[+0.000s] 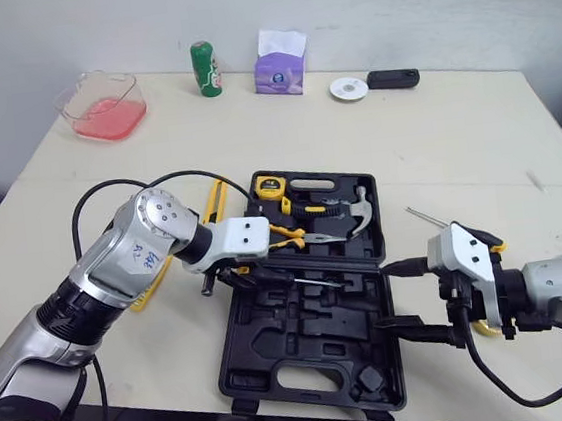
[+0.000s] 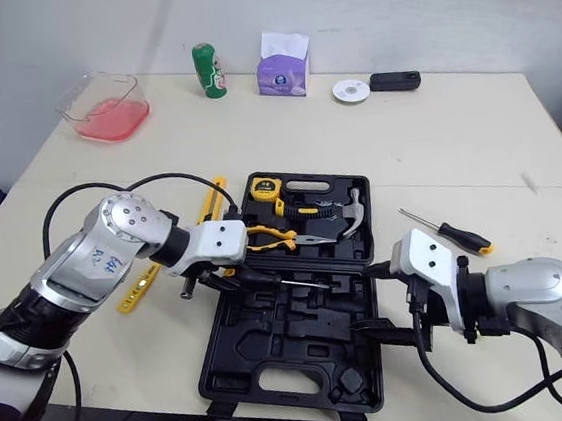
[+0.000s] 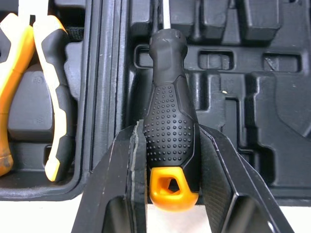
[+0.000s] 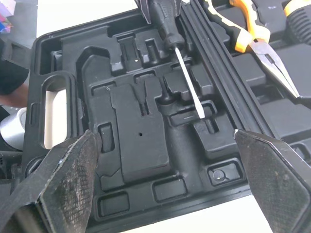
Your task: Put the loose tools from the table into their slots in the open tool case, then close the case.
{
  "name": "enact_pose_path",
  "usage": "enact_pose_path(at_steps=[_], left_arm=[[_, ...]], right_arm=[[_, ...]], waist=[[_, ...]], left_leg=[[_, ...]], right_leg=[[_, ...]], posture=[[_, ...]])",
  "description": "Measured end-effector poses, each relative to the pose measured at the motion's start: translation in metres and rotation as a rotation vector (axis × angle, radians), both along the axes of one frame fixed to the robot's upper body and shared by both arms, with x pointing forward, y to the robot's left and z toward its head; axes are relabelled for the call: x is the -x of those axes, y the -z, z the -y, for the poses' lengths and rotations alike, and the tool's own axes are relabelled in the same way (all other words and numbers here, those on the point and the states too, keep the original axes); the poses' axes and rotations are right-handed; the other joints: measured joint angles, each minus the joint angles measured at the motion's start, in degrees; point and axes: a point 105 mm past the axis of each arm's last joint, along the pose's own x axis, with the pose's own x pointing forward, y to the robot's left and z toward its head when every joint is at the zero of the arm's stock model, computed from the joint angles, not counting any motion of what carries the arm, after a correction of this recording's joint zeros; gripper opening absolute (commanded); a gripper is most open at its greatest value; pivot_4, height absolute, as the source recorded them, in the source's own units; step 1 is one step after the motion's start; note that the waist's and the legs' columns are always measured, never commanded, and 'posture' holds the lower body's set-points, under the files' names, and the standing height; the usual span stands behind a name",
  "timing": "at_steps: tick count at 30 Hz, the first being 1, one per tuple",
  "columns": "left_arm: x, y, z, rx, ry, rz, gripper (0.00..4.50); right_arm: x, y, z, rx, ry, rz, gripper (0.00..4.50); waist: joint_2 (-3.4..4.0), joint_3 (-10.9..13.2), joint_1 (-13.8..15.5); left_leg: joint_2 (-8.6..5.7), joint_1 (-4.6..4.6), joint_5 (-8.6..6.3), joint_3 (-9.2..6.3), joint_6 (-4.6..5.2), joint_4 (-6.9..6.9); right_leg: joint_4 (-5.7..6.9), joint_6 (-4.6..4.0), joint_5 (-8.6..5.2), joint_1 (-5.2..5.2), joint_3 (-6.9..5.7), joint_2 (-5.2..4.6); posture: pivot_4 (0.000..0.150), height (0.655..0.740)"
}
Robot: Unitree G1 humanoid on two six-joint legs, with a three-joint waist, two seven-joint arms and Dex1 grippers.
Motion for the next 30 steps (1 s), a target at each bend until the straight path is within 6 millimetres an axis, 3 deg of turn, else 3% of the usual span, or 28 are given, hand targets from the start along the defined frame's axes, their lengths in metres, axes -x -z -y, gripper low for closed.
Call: enact_pose_path(at_steps=[6, 20, 27, 28, 30], left_arm=[[-0.008, 0.003, 0.012, 0.016, 0.025, 0.016, 1.02], [-0.012, 0.004, 0.012, 0.003, 0.079, 0.047, 1.02], [-0.002, 0.003, 0.006, 0.064, 0.083, -0.031, 4.19], [-0.001, -0.002, 0.005, 0.091, 0.080, -0.043, 4.44], [0.003, -0.017, 0.005, 0.158, 0.094, -0.043, 4.44]], right_arm=[[-0.002, 0.000, -0.002, -0.016, 0.002, 0.009, 4.50], [-0.004, 0.003, -0.003, -0.005, 0.010, 0.022, 4.50], [-0.002, 0.006, -0.002, -0.006, 0.013, 0.008, 4.50], [-0.002, 0.006, -0.002, -0.007, 0.013, 0.006, 4.50], [-0.002, 0.006, -0.002, -0.010, 0.014, 0.005, 4.50]], waist=[[0.00, 0.00, -0.03], [0.00, 0.00, 0.03], [0.00, 0.00, -0.02], [0.00, 0.00, -0.01], [0.00, 0.00, -0.01]], left_leg=[[0.00, 0.00, 0.00, 0.00, 0.00, 0.04], [0.00, 0.03, 0.02, -0.02, 0.03, 0.06], [0.03, 0.03, 0.03, -0.04, 0.02, 0.05], [0.03, 0.03, 0.03, -0.05, 0.02, 0.05], [0.02, 0.02, 0.03, -0.05, 0.02, 0.06]], right_leg=[[0.03, 0.01, 0.01, 0.01, 0.00, 0.00], [0.07, 0.02, 0.03, 0.06, -0.02, -0.03], [0.09, 0.01, 0.03, 0.05, -0.05, -0.01], [0.10, 0.01, 0.03, 0.05, -0.06, -0.01], [0.10, 0.01, 0.03, 0.06, -0.07, -0.04]], posture=[[0.150, 0.7244], [0.150, 0.7244], [0.150, 0.7244], [0.150, 0.7244], [0.150, 0.7244]])
